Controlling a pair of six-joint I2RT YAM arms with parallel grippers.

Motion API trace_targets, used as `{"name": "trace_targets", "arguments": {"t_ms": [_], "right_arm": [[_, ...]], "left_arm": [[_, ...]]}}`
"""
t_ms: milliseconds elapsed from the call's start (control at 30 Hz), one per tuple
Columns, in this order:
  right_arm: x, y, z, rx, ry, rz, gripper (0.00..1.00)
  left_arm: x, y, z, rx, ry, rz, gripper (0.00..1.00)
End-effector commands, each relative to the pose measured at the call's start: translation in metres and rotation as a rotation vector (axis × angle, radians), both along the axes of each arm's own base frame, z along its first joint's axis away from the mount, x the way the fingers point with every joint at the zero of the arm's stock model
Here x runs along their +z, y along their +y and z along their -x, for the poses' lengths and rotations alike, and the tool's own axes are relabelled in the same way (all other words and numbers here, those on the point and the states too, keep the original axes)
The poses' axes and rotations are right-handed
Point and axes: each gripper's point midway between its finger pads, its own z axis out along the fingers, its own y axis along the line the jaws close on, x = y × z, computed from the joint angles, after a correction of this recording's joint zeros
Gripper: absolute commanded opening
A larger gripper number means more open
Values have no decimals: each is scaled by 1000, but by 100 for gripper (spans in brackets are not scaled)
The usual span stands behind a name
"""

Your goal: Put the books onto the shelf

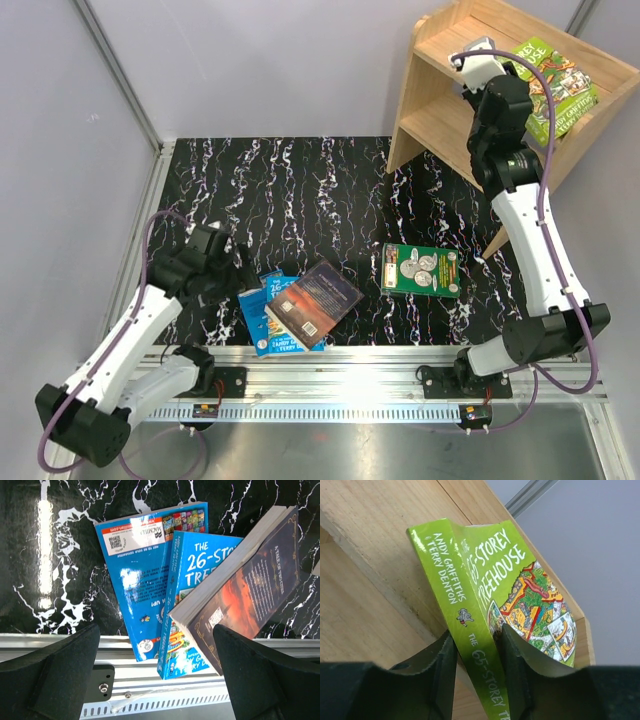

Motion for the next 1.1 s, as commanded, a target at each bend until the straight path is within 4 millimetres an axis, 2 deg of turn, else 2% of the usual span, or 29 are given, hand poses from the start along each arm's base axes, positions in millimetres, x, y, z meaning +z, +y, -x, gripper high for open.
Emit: {"name": "trace_targets", "arguments": {"t_ms": [0, 100, 133, 167, 233, 300, 433, 567, 600, 700, 767, 867, 967, 1067], "right_arm": [[-106, -50, 29, -300, 285, -109, 46], [-102, -53, 27, -315, 274, -89, 67], [-102, -55, 24, -325, 268, -80, 71], [-94, -55, 23, -330, 252, -83, 73], [-93, -48, 20, -312, 246, -141, 82], [-83, -43, 14, -288, 209, -184, 88], [-81, -48, 17, -320, 201, -157, 91], [-83, -47, 22, -332, 177, -210, 96], [-83, -46, 24, -334, 167, -233, 100], [-86, -32, 34, -297, 141, -382, 100], [-99, -23, 40, -278, 172, -451, 100], [-109, -21, 49, -287, 197, -484, 100], [-113, -8, 54, -205, 233, -497, 100], [-112, -15, 64, -234, 227, -459, 100]], "left_arm": [[6, 1, 10, 16, -8, 32, 99], [4, 3, 18, 24, -5, 36, 99], [4, 4, 20, 25, -3, 37, 99], [3, 6, 23, 28, 0, 36, 99], [2, 11, 23, 43, -12, 18, 99], [2, 11, 24, 44, -22, 19, 99], [4, 12, 25, 48, -18, 16, 99], [5, 14, 25, 53, -26, 10, 99], [5, 15, 25, 52, -25, 8, 99], [3, 16, 26, 53, -20, 3, 99], [2, 14, 26, 50, -22, 14, 99], [-1, 10, 25, 40, -13, 26, 99], [-4, 8, 23, 33, -4, 25, 99], [-5, 6, 20, 27, 0, 21, 99]]}}
